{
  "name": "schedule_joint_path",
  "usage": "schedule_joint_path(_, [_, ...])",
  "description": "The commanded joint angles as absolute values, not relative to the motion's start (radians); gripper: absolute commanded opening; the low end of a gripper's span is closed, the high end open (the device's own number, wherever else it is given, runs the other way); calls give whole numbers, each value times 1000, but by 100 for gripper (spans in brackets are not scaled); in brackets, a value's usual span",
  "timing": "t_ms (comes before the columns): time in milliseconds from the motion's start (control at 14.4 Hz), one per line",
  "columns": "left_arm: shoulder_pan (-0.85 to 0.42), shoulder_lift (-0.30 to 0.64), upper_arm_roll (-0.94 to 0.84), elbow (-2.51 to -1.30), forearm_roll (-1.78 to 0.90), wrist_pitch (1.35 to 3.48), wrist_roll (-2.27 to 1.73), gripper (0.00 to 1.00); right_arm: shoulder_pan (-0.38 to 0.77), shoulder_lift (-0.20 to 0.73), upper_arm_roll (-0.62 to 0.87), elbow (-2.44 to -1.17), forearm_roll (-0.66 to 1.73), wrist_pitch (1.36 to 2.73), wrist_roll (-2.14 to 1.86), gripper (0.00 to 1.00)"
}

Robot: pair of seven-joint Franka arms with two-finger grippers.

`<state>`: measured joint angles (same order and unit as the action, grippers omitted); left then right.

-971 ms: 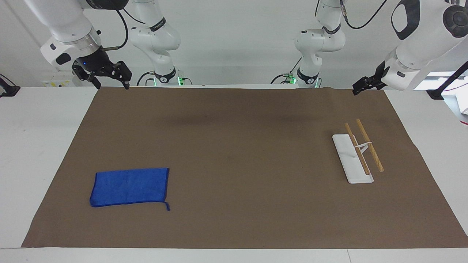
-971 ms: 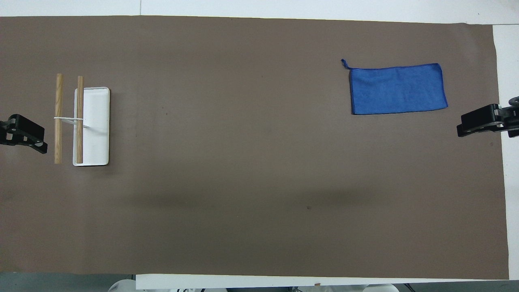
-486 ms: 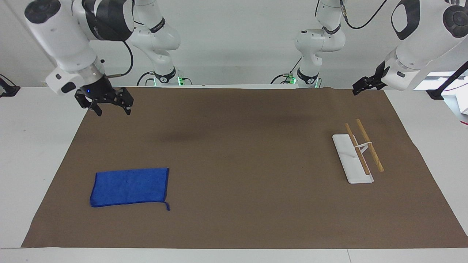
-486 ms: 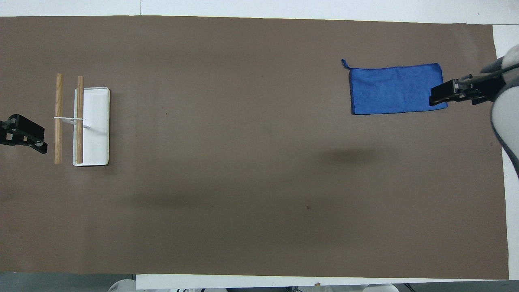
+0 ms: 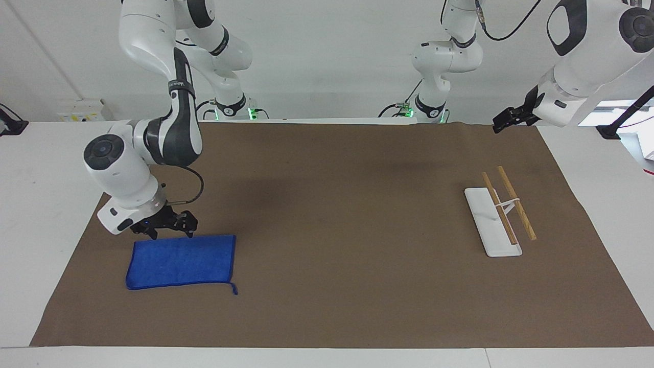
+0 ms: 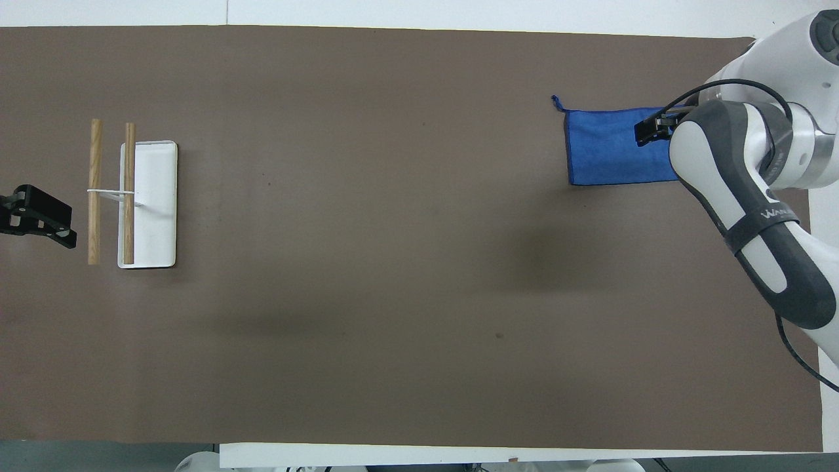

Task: Right arm passes towel to left arm to hang
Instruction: 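Reach the right gripper down to the edge of the blue towel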

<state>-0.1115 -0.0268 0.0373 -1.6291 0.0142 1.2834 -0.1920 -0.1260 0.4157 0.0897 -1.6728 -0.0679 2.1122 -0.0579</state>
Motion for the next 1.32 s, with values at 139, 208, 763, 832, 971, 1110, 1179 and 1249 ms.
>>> schedule_joint_path(139, [-114, -49, 40, -1660, 26, 1308, -186, 100, -170, 423, 97, -1804, -78, 2260, -107, 100])
schedule_joint_path(208, [-114, -49, 40, -1660, 26, 1308, -186, 100, -178, 428, 97, -1804, -78, 2267, -133, 100])
schedule_joint_path(763, [-114, -49, 40, -1660, 26, 1308, -186, 100, -184, 454, 98, -1813, -63, 2321, -104, 96])
schedule_joint_path(832, [-114, -49, 40, -1660, 26, 1308, -186, 100, -186, 471, 100, -1813, -63, 2345, -104, 96])
schedule_joint_path(971, [-114, -49, 40, -1660, 26, 1308, -186, 100, -167, 488, 101, -1810, -61, 2353, -100, 94])
schedule_joint_path(1110, [-114, -49, 40, -1660, 26, 1308, -186, 100, -175, 488, 101, -1810, -61, 2353, -103, 94])
schedule_joint_path(1179, [-114, -49, 40, -1660, 26, 1308, -186, 100, -170, 489, 101, -1810, -60, 2355, -101, 92])
schedule_joint_path(1249, [-114, -49, 40, -1660, 26, 1308, -186, 100, -173, 488, 101, -1812, -60, 2356, -103, 92])
